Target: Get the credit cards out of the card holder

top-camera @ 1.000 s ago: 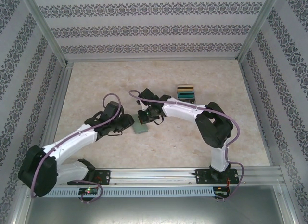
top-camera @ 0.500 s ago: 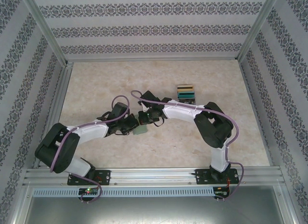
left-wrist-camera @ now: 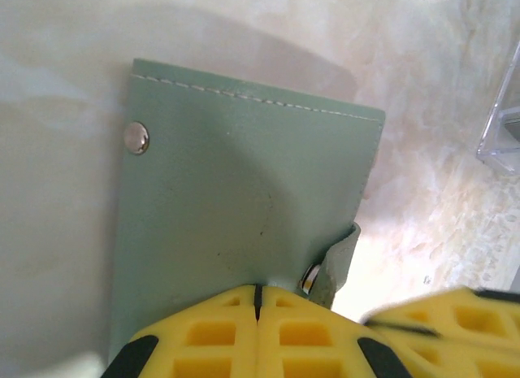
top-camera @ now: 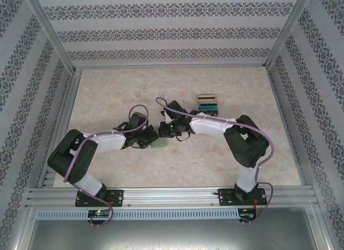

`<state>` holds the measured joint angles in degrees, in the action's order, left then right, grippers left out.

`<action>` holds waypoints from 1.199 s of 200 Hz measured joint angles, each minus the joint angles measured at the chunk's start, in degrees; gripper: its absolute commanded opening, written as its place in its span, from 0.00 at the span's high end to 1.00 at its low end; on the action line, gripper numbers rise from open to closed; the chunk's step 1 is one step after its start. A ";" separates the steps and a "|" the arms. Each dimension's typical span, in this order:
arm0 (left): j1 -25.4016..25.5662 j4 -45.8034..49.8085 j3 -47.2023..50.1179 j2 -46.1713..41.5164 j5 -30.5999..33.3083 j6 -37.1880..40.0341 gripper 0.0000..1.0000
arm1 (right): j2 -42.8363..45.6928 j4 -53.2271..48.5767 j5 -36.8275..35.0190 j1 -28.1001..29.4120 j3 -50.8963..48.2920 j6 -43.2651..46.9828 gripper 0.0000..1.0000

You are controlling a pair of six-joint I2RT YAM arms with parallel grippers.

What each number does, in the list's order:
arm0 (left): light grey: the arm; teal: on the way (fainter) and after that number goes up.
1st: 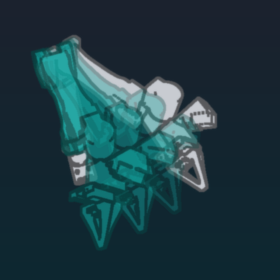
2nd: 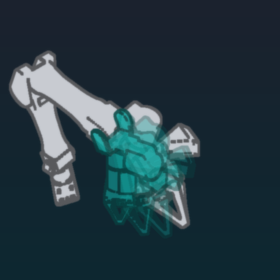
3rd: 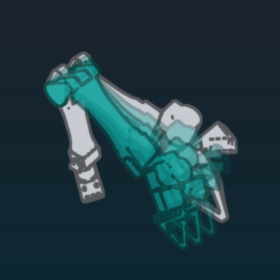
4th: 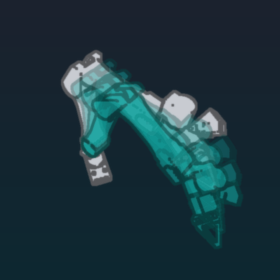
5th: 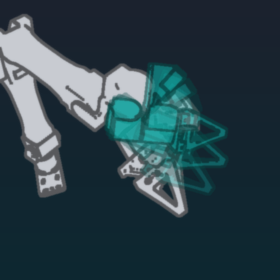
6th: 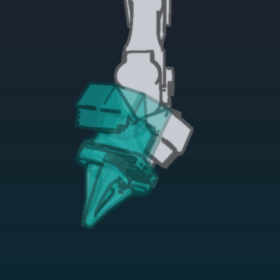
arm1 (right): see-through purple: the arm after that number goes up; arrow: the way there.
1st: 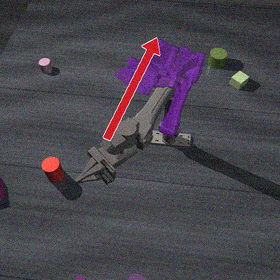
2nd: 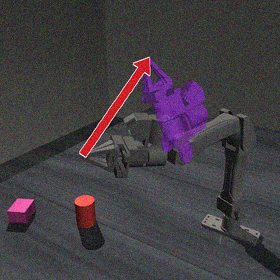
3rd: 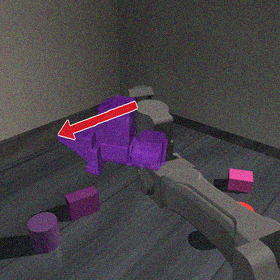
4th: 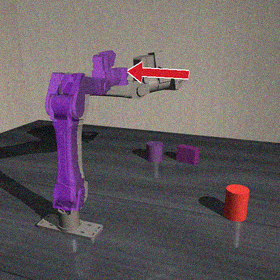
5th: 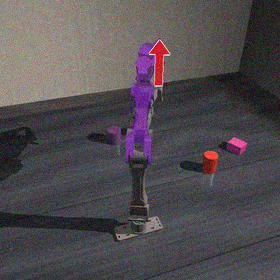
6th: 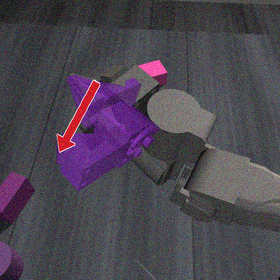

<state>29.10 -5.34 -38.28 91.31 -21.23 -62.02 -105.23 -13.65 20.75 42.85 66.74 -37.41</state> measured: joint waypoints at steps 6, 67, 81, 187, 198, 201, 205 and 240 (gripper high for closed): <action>0.00 -0.13 0.00 0.11 0.00 0.00 1.00 | 1.16 0.37 0.17 -0.17 -0.42 -0.20 1.00; -0.44 -0.07 -0.50 0.20 -0.96 0.13 0.95 | 5.73 0.70 -0.24 -1.70 -2.40 0.50 0.89; -0.55 1.36 -0.55 -0.70 -0.33 0.52 0.88 | 5.44 -0.28 -0.83 -1.33 -2.21 1.16 0.83; -11.54 21.27 2.43 -23.85 7.17 3.89 0.48 | -7.02 -15.72 -11.61 6.05 17.31 9.94 0.58; -12.00 22.56 3.19 -25.20 7.93 3.96 0.47 | -8.98 -17.90 -13.05 6.84 20.24 10.88 0.56; -12.04 22.86 3.39 -25.49 8.13 3.93 0.47 | -9.44 -18.36 -13.46 6.97 20.87 11.04 0.55; -12.20 23.19 3.72 -25.97 8.31 3.96 0.47 | -10.14 -18.97 -13.94 7.28 21.79 11.37 0.54; -12.74 25.51 5.31 -28.26 9.20 3.93 0.46 | -14.80 -24.59 -17.75 9.01 26.84 13.64 0.52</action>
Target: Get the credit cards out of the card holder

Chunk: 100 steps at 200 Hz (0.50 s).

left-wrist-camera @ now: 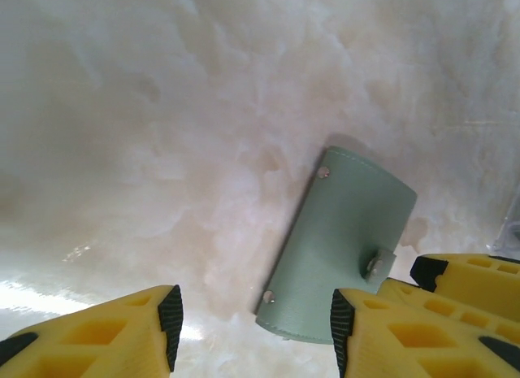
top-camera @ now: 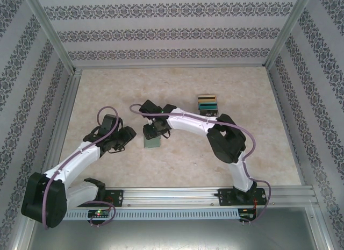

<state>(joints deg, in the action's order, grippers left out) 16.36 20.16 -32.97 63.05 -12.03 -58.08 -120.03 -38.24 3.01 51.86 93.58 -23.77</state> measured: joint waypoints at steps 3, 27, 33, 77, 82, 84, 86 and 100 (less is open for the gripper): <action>0.00 0.09 0.04 -0.09 0.11 0.00 0.46 | -0.37 -0.39 -0.33 0.11 0.35 0.02 0.52; 0.00 0.22 0.37 -0.57 0.11 0.00 0.46 | -2.49 -2.73 -2.21 0.55 2.25 0.55 0.52; 0.00 0.22 0.46 -0.66 0.11 0.00 0.46 | -2.91 -3.21 -2.58 0.55 2.51 0.79 0.52; 0.00 0.17 1.22 -0.76 -0.13 -0.02 0.46 | -5.09 -5.16 -4.37 0.61 4.28 1.57 0.52; 0.00 0.20 1.40 -0.76 -0.20 -0.02 0.46 | -5.09 -5.18 -4.57 0.76 4.28 1.57 0.52; 0.00 0.20 1.49 -0.76 -0.26 -0.02 0.46 | -5.09 -5.18 -4.70 0.81 4.28 1.64 0.52; 0.00 0.20 1.55 -0.76 -0.35 -0.02 0.46 | -5.09 -5.18 -4.79 0.81 4.28 1.68 0.53; 0.00 0.11 1.90 -0.76 -0.85 -0.02 0.46 | -5.16 -5.14 -5.35 0.92 4.28 1.81 0.66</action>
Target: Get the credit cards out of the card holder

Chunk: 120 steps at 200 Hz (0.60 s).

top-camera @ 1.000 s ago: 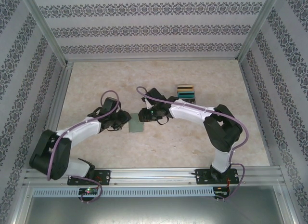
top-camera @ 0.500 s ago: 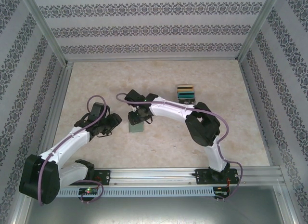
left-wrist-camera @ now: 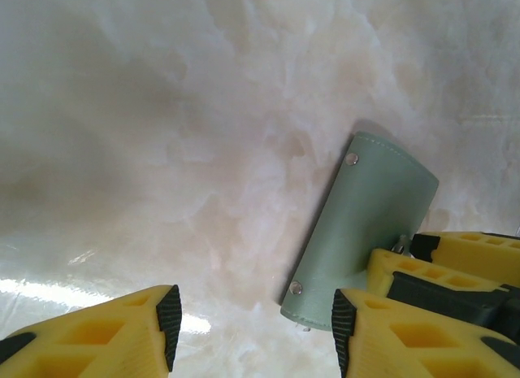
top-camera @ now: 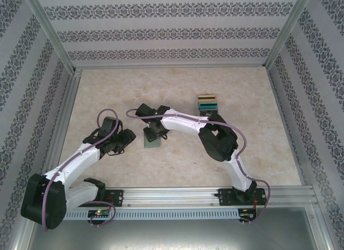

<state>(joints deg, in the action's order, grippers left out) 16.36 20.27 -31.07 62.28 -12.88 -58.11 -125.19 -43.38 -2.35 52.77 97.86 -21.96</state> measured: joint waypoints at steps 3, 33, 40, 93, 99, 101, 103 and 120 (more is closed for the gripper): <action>0.00 -0.04 0.04 0.02 -0.09 0.00 0.46 | 0.00 0.00 -0.13 0.00 0.00 0.04 0.69; 0.00 -1.46 0.31 0.74 -1.77 0.00 0.46 | 0.07 0.50 -0.20 0.00 0.04 0.63 0.93; 0.00 -2.16 0.31 1.14 -2.21 -0.02 0.46 | 0.20 0.50 -0.22 0.02 0.04 0.70 1.00; 0.00 -10.64 0.52 6.56 -7.37 -1.99 0.72 | 2.12 3.69 0.81 0.09 -2.99 0.76 1.00; 0.02 -12.07 0.59 7.30 -7.98 -2.58 0.78 | 2.49 4.28 1.05 0.04 -3.63 0.76 1.00; 0.02 -12.59 0.59 7.54 -8.17 -2.32 0.80 | 2.60 4.50 1.18 0.02 -3.82 0.74 1.00; 0.02 -13.05 0.61 7.80 -8.33 -2.56 0.82 | 2.71 4.70 1.31 -0.02 -4.02 0.74 1.00; 0.04 -17.18 0.83 10.12 -9.84 -4.13 0.91 | 3.45 6.21 2.60 -0.24 -5.31 0.66 1.00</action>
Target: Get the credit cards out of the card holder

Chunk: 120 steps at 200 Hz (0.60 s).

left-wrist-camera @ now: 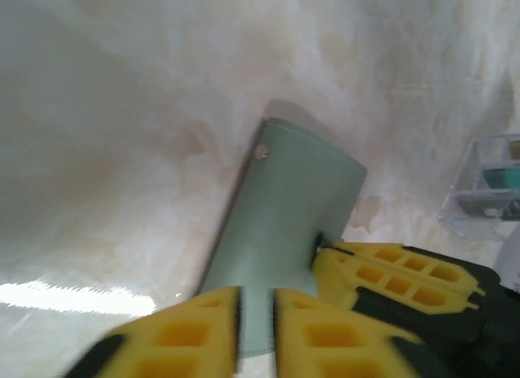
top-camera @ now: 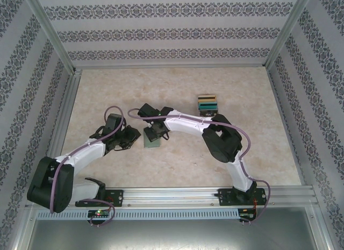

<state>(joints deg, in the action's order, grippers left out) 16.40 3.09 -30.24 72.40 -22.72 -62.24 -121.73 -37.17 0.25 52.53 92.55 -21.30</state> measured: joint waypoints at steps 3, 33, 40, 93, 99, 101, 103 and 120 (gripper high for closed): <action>0.02 -0.66 0.02 0.33 -0.20 -0.07 0.92 | 0.11 0.24 0.39 -0.04 -0.20 -0.15 1.00; 0.50 -6.88 0.13 4.96 -1.97 -2.40 1.00 | 0.55 2.29 3.67 -0.57 -1.25 -1.07 1.00; 0.79 -8.24 0.13 6.08 -2.38 -3.02 1.00 | 0.61 2.56 4.24 -0.68 -1.36 -1.25 1.00; 2.71 -12.35 -1.05 13.46 -2.51 -4.98 1.00 | 1.84 4.48 6.93 -1.64 -3.63 -2.78 1.00; 2.82 -12.26 -1.46 13.84 -2.40 -5.09 1.00 | 2.19 4.81 7.08 -1.79 -4.20 -2.91 1.00; 2.91 -12.17 -1.60 13.97 -2.34 -5.14 1.00 | 2.34 4.96 7.17 -1.84 -4.42 -2.95 1.00; 2.97 -12.13 -1.68 14.05 -2.29 -5.16 1.00 | 2.43 5.14 7.19 -1.88 -4.57 -2.99 1.00; 3.17 -11.15 -2.64 15.02 -2.16 -5.57 1.00 | 3.72 7.30 8.26 -2.69 -6.95 -4.00 1.00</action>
<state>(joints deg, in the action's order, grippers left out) 19.57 -8.05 -32.88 87.42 -24.88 -67.81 -118.02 -29.87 8.51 49.84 85.60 -25.30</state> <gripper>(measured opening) 0.051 0.063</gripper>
